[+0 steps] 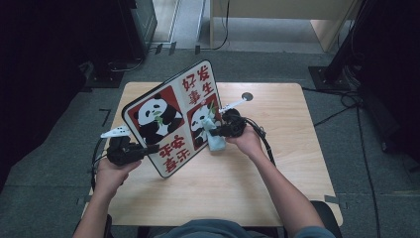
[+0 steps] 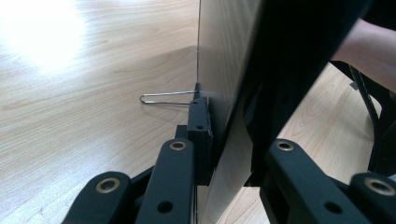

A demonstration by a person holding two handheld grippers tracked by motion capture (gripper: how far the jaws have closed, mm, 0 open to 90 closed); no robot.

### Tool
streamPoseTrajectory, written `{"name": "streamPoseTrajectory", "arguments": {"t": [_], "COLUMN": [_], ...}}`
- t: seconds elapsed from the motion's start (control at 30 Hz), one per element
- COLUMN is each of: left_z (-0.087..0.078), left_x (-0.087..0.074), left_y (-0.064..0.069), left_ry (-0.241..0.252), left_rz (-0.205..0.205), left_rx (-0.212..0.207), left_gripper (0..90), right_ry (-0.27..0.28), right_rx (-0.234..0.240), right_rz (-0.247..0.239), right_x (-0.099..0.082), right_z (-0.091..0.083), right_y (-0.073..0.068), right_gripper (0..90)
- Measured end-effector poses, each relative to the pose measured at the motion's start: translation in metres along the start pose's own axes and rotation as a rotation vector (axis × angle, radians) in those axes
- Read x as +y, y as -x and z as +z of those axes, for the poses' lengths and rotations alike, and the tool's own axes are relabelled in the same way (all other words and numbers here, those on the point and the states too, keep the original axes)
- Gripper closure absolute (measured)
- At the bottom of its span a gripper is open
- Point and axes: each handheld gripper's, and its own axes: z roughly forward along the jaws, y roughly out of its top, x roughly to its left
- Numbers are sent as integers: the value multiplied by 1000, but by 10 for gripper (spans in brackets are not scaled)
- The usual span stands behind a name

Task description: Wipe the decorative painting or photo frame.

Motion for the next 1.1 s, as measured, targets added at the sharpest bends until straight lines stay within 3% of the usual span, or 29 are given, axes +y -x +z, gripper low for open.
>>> {"name": "streamPoseTrajectory", "arguments": {"t": [0.37, 0.6, 0.7, 0.8, 0.97, 1.03, 1.1], "left_z": [0, 0, -1, -1, -1, -1, -1], "left_x": [0, 0, 0, 0, 0, -1, 0], "left_y": [0, -1, 0, 0, 0, 0, 0], "left_ry": [3, 2, 3, 3, 6, 6, 6], "left_rz": [0, -14, -13, -11, -13, -10, -11], "left_rx": [-1, -3, 1, 2, 4, 4, 5], "left_gripper": [792, 787, 786, 786, 787, 788, 788], "right_ry": [-36, -41, 16, 16, 47, 75, 79], "right_rx": [17, 9, 17, 24, 20, 25, 26], "right_rz": [21, -23, -26, -17, -50, -84, -96], "right_x": [-9, -4, 5, 12, 36, 57, 62], "right_z": [7, 0, -12, -19, -37, -50, -54], "right_y": [4, 1, -3, -6, -18, -30, -33], "right_gripper": [792, 793, 797, 798, 798, 798, 798]}}
